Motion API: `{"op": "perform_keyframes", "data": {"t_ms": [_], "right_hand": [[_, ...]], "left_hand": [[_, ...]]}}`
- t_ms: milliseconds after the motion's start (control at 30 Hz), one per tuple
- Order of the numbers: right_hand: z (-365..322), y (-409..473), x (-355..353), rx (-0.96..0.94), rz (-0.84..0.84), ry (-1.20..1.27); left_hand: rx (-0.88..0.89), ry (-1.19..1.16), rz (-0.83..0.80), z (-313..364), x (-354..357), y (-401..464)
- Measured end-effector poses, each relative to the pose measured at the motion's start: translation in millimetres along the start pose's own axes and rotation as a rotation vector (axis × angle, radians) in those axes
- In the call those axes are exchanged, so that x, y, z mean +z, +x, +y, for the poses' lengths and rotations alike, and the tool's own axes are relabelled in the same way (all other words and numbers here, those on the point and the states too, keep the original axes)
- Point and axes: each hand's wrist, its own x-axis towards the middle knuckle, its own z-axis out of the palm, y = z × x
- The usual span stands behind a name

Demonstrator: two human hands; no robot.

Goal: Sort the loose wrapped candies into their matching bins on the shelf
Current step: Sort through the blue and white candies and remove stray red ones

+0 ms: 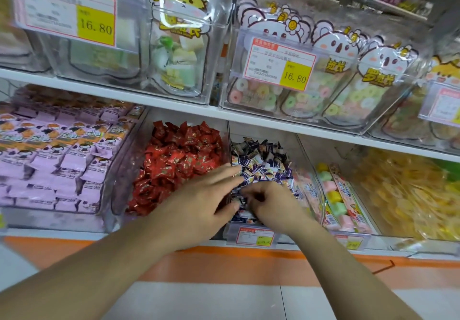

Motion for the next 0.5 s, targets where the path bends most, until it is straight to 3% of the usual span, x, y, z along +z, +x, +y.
{"op": "perform_keyframes", "data": {"t_ms": [500], "right_hand": [[10,13,-9,0.028,0.042,-0.061]], "left_hand": [[-0.021,-0.081,0.039,-9,4,3]]}}
